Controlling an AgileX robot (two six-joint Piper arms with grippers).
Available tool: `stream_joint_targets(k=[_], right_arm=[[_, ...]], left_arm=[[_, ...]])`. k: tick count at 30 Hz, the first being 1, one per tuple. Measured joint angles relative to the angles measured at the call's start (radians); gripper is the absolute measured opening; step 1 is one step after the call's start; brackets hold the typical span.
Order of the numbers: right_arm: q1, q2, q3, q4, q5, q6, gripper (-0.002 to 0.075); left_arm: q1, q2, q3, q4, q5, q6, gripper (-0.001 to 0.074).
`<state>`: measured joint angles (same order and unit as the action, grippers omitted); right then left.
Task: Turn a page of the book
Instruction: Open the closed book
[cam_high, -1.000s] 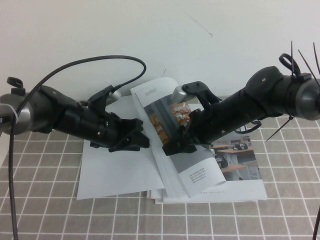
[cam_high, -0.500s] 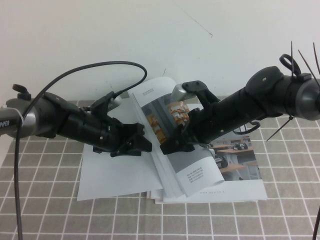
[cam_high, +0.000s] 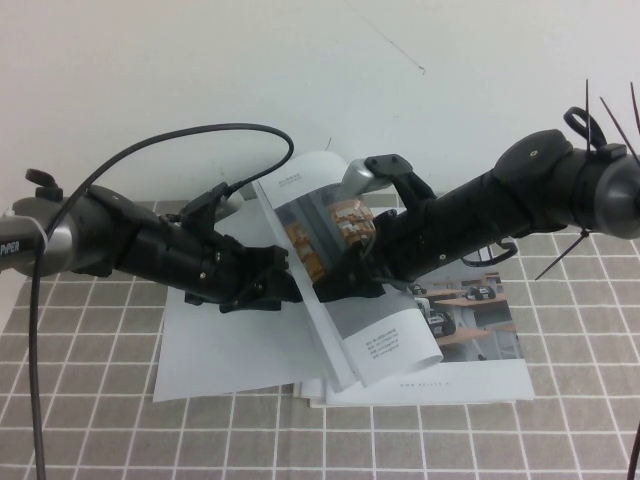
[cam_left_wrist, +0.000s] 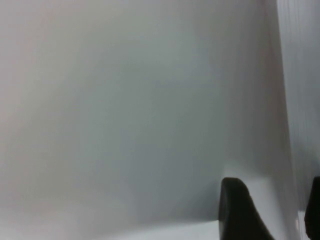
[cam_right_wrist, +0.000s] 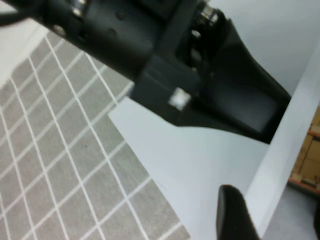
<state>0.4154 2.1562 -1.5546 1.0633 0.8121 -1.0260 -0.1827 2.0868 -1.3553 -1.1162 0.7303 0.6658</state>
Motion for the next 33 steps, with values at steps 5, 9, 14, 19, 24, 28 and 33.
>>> stream_joint_targets(k=[5,9,14,19,24,28,33], right_arm=[[-0.016,-0.032,0.000,0.025,0.010,-0.004,0.0344],[-0.038,-0.064,0.000,0.025,0.023,-0.004,0.0344],[-0.053,-0.115,0.000,0.028,0.033,-0.004,0.0344],[-0.077,-0.181,0.000,0.035,0.033,-0.033,0.0344],[-0.099,-0.257,-0.025,0.031,0.033,-0.077,0.0344],[-0.099,-0.274,-0.031,-0.025,0.040,-0.079,0.0329],[-0.099,-0.274,-0.033,-0.063,0.039,-0.095,0.0258]], left_arm=[[0.000,0.000,0.000,-0.005,-0.015,0.002,0.0272],[0.000,0.000,0.000,-0.007,-0.028,0.002,0.0272],[0.000,0.000,0.000,-0.007,-0.033,0.002,0.0272],[0.000,0.000,0.000,-0.007,-0.037,0.002,0.0272],[0.000,0.000,0.000,-0.007,-0.037,0.002,0.0272],[0.000,0.000,0.000,-0.011,-0.037,0.006,0.0272],[0.000,0.000,0.000,-0.015,-0.037,0.006,0.0272]])
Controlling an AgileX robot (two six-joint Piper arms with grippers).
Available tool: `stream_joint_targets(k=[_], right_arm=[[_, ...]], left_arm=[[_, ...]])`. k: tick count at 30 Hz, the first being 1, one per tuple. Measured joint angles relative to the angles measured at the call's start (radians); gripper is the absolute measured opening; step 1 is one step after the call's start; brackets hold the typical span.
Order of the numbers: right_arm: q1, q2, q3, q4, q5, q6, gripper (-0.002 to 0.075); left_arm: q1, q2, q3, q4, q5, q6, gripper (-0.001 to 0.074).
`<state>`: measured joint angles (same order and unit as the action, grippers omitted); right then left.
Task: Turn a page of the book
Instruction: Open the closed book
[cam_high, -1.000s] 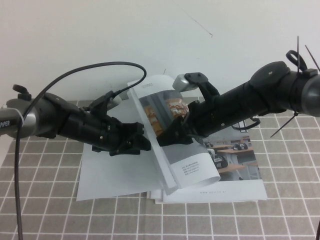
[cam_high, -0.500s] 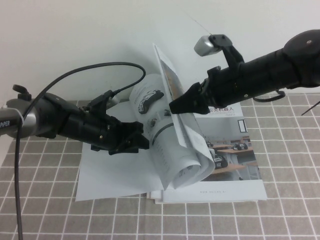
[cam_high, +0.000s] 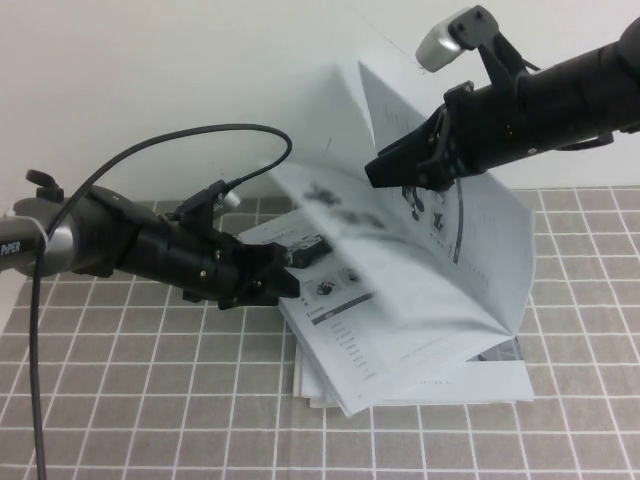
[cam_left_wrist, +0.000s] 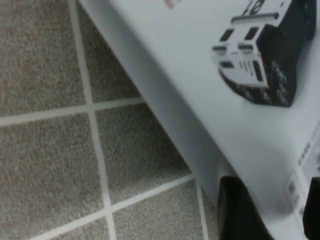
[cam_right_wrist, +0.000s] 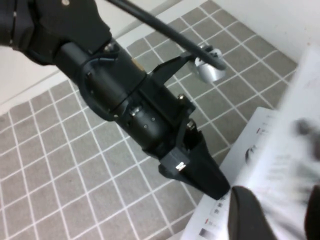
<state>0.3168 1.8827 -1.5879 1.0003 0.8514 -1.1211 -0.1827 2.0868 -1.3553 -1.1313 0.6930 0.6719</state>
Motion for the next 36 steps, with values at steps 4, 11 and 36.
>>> stream_joint_targets(k=[4,11,36], right_arm=[[0.000,0.000,-0.020,-0.002,-0.002,-0.007,0.0236],[0.000,0.000,-0.040,-0.004,0.036,0.002,0.0230],[0.012,-0.010,-0.042,-0.411,0.039,0.238,0.0416]], left_arm=[[0.000,0.000,0.000,0.000,-0.002,0.000,0.0272],[0.000,0.002,0.002,-0.081,-0.004,0.056,0.0272],[-0.091,0.052,-0.268,-0.096,0.035,0.058,0.0195]])
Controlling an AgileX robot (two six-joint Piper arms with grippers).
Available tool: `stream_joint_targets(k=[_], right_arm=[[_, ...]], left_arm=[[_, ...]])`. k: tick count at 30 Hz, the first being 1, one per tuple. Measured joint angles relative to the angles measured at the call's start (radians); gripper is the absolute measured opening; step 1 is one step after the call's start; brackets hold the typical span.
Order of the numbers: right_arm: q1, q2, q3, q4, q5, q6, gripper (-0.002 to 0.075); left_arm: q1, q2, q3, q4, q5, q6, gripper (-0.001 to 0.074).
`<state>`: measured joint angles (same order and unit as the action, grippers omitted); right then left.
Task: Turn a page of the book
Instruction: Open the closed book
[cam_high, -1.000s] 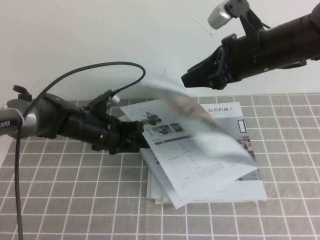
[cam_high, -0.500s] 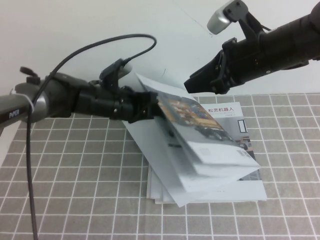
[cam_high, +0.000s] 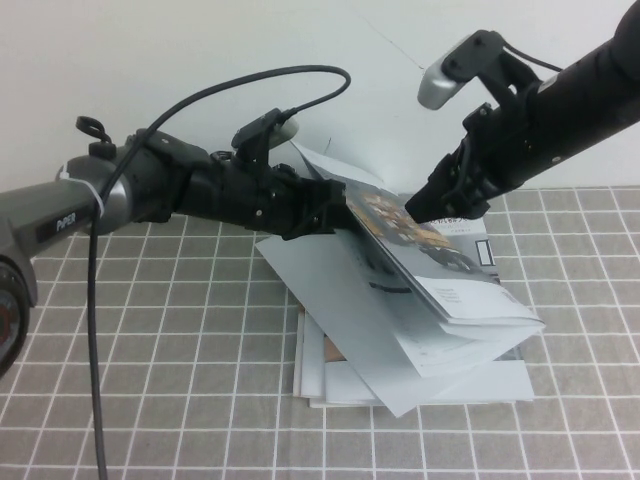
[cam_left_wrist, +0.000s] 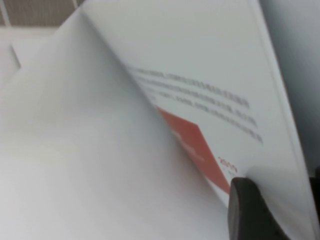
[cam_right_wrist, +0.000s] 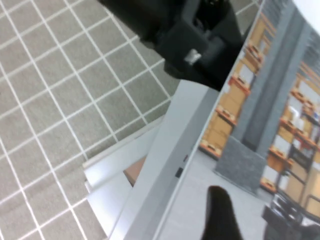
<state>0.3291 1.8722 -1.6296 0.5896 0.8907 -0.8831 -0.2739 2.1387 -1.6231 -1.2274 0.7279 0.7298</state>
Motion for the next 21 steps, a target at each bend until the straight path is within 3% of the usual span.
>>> stream_joint_targets(k=[5,12,15,21], right_arm=[[0.081,0.000,0.000,-0.130,-0.012,0.053,0.0435],[0.265,0.000,0.000,-0.661,-0.046,0.438,0.0438],[0.327,0.000,0.000,-0.812,-0.046,0.567,0.0438],[0.375,0.013,-0.001,-0.909,-0.046,0.663,0.0462]], left_arm=[[-0.008,0.006,0.000,0.006,0.006,-0.003,0.0195],[-0.010,0.006,0.000,0.007,0.012,-0.006,0.0195],[-0.010,0.006,0.000,0.007,0.014,-0.006,0.0195],[-0.010,0.006,0.000,0.007,0.021,-0.006,0.0195]])
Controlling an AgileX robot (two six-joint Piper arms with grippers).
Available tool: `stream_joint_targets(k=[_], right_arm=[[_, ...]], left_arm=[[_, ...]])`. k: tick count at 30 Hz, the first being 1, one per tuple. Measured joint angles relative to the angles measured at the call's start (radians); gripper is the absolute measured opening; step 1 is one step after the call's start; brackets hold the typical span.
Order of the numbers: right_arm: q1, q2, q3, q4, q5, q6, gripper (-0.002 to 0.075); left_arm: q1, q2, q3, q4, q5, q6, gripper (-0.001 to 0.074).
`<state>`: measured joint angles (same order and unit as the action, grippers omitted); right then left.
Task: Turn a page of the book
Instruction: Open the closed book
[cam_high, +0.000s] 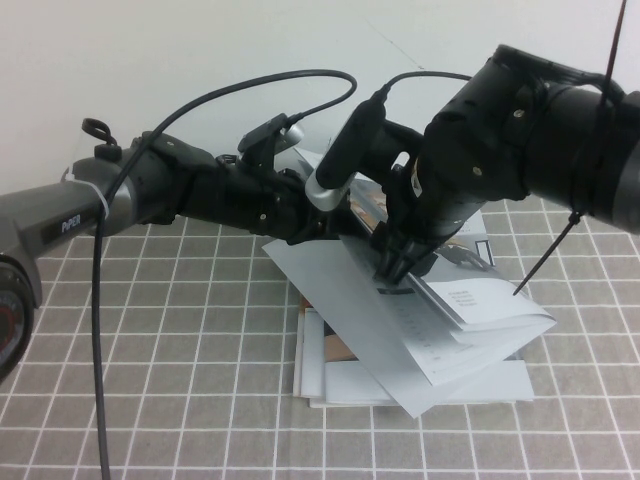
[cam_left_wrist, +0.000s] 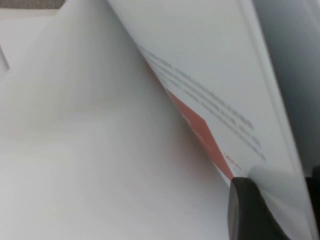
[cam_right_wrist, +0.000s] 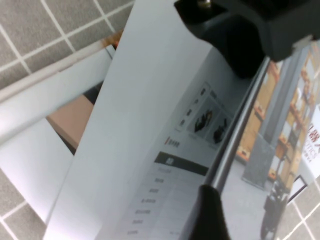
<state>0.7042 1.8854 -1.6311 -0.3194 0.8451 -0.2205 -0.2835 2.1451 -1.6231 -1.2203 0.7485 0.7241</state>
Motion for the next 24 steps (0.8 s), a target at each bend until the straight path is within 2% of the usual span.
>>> stream_joint_targets(k=[7,24], right_arm=[[0.000,0.026,0.000,0.002,0.004,0.038,0.0500],[0.000,0.075,-0.001,0.034,0.004,0.038,0.0501]], left_arm=[[0.000,0.000,-0.002,0.000,0.008,0.000,0.0195],[0.000,0.000,-0.001,0.000,0.020,0.000,0.0195]])
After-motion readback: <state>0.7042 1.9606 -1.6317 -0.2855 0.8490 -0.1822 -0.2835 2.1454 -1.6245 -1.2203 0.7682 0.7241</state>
